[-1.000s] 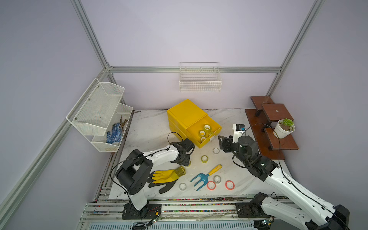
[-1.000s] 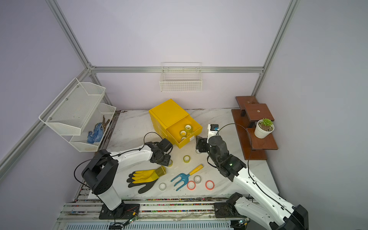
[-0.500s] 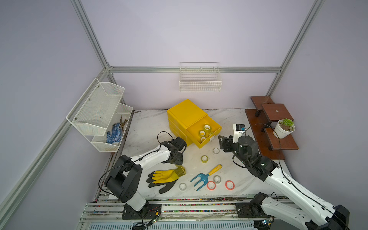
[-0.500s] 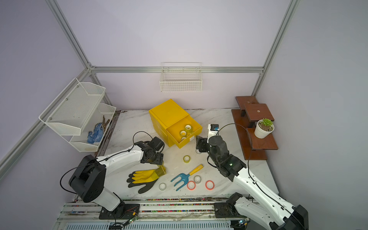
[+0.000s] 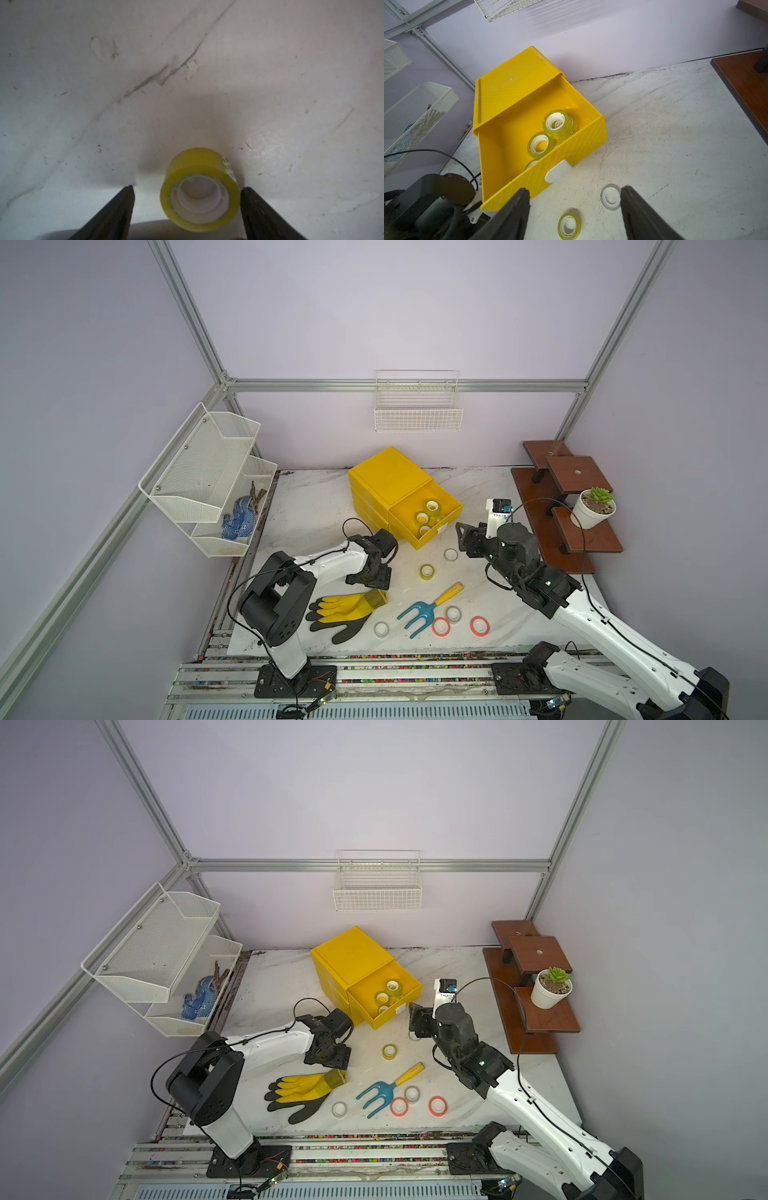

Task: Place the transparent tape into the drawer according to color
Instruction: Pick up the tape at the center of the board.

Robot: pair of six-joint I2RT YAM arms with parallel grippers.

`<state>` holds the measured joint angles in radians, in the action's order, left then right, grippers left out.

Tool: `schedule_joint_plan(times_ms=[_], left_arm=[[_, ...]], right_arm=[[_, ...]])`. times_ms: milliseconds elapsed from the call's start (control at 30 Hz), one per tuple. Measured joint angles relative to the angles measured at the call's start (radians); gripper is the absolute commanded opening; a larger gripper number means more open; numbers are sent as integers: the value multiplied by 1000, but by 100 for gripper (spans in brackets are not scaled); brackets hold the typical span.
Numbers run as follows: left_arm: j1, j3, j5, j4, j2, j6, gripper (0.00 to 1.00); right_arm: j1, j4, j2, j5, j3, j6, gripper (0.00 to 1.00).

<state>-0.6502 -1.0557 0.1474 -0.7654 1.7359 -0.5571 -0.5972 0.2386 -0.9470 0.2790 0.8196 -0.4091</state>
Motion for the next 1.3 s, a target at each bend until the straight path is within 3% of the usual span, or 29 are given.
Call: schedule_joint_plan(times_ms=[300, 600, 867, 1300], left_arm=[[0, -2, 2, 2, 2, 0, 55], [3, -18, 44, -34, -36, 2, 50], [9, -183, 102, -109, -145, 44, 50], [-22, -550, 75, -211, -223, 145, 50]], right_arm=[[2, 0, 0, 0, 0, -1, 74], [2, -1, 0, 0, 0, -1, 74], [2, -2, 3, 0, 0, -3, 74], [7, -2, 35, 5, -1, -17, 74]])
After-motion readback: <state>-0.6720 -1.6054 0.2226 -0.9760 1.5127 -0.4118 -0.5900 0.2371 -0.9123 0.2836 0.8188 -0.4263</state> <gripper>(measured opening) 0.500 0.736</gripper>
